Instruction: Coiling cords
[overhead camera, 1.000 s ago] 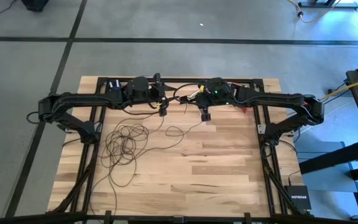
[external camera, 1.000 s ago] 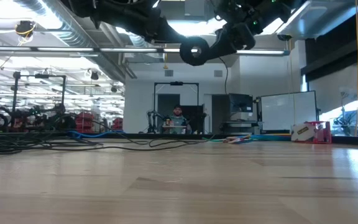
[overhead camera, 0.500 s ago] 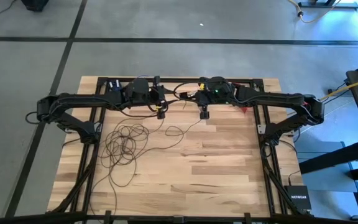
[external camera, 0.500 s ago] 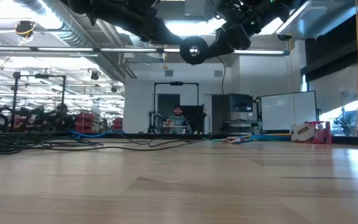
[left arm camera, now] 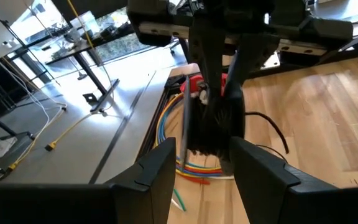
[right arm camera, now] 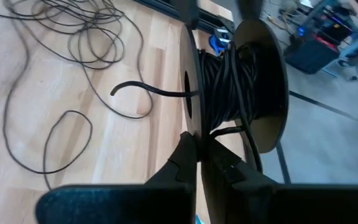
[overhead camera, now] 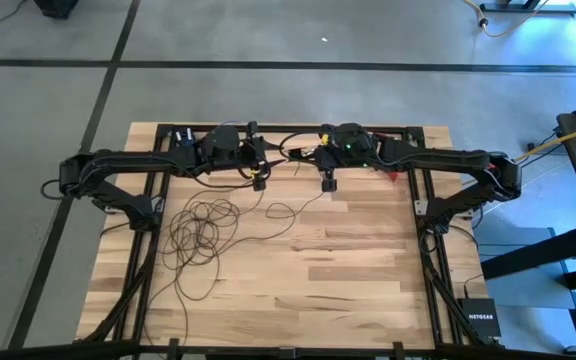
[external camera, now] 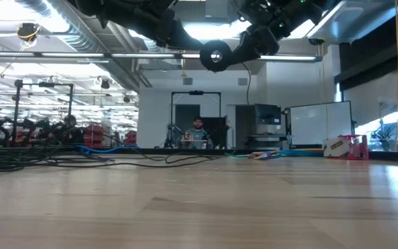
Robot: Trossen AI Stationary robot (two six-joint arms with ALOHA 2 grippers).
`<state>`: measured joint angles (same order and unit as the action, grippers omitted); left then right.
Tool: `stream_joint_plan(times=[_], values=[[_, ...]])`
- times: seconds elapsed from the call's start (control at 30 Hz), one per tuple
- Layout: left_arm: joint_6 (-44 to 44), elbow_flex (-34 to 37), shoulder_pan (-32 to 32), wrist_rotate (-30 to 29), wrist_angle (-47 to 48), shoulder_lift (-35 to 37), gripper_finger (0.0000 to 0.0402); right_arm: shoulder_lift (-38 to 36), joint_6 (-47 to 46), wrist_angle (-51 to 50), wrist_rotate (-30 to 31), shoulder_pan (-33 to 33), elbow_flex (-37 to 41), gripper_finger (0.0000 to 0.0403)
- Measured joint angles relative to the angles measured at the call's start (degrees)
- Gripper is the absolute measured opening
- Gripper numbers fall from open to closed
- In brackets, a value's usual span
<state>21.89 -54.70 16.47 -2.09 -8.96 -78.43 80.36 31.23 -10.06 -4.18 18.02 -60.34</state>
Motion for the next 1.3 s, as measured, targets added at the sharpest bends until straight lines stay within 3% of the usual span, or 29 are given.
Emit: stream_joint_plan(times=[0.2, 0.43, 0.8, 0.97, 1.3], values=[[0.0, 0.0, 0.0, 0.0, -0.2, 0.0, 0.0145, 0.0, 0.5, -0.3, -5.4, 0.0, 0.0, 0.0010], [0.6, 0.0, 0.0, 0.0, -0.2, 0.0, 0.0137, 0.0, 0.5, 0.1, -5.5, -0.1, 0.0, 0.0010], [2.9, 0.0, 0.0, 3.2, -0.7, -0.4, 0.0006, 0.0, 0.5, 1.0, -5.5, -0.1, 0.0, 0.0010], [3.2, 0.0, 0.0, 2.6, -1.0, -0.4, 0.0004, 0.0, 0.5, 1.2, -5.5, -0.1, 0.0, 0.0012], [3.9, 0.0, 0.0, 2.5, -0.9, -0.5, 0.0003, 0.0, 0.3, 1.0, -5.5, 0.0, 0.0, 0.0054]])
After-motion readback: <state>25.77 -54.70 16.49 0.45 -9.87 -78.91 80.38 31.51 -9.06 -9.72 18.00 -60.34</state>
